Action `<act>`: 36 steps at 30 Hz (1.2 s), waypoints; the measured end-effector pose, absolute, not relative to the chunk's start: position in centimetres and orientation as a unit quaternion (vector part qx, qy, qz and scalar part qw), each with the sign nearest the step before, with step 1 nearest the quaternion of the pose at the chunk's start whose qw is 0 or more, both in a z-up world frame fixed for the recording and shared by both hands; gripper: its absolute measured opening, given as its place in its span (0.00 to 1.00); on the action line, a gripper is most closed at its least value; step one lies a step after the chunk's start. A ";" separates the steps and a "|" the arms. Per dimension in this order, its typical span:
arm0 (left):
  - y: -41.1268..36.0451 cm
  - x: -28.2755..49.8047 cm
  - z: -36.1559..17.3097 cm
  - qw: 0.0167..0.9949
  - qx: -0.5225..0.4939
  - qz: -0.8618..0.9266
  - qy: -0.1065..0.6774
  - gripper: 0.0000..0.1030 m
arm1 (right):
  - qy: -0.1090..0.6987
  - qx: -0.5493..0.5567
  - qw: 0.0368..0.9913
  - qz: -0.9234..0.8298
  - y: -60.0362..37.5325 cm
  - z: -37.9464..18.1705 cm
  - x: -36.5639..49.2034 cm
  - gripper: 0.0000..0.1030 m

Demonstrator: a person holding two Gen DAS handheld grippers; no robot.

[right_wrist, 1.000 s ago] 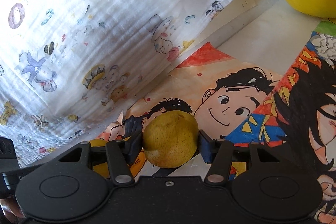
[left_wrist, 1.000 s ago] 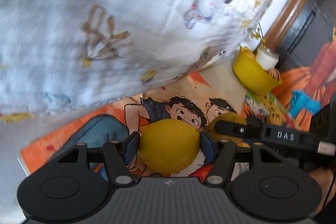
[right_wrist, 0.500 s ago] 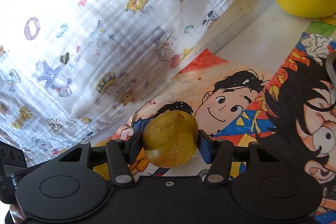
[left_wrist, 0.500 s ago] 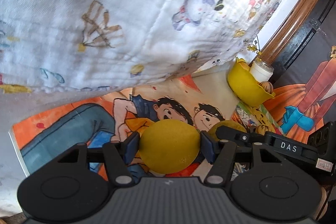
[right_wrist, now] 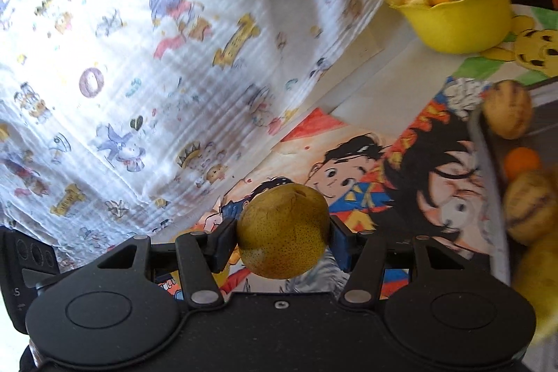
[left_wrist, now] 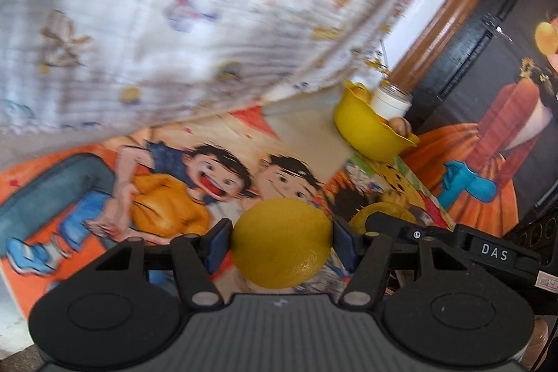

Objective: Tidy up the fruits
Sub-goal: 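Carry the lemon over the tray with the left tool while the right tool carries the pear there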

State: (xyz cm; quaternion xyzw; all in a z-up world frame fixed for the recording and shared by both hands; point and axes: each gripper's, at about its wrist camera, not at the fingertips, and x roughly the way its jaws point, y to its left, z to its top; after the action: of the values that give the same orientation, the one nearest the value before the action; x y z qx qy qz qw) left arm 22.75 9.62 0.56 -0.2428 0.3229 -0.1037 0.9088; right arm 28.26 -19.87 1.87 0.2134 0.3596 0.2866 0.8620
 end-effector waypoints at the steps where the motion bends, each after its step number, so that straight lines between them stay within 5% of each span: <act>1: 9.1 22.6 0.6 0.908 -0.242 -0.109 0.323 0.63 | 0.356 0.216 0.863 0.285 -20.5 2.0 27.8 0.56; 36: -11.6 18.7 0.7 0.893 -0.152 -0.236 0.351 0.63 | 0.315 0.260 0.902 0.141 -43.3 -0.1 17.5 0.56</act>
State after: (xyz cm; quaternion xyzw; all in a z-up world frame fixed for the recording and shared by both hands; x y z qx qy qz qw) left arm 18.66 -11.56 0.65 -0.1524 0.3514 -0.2361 0.8931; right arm 17.55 -43.28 -0.06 0.2596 0.3146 0.1412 0.9021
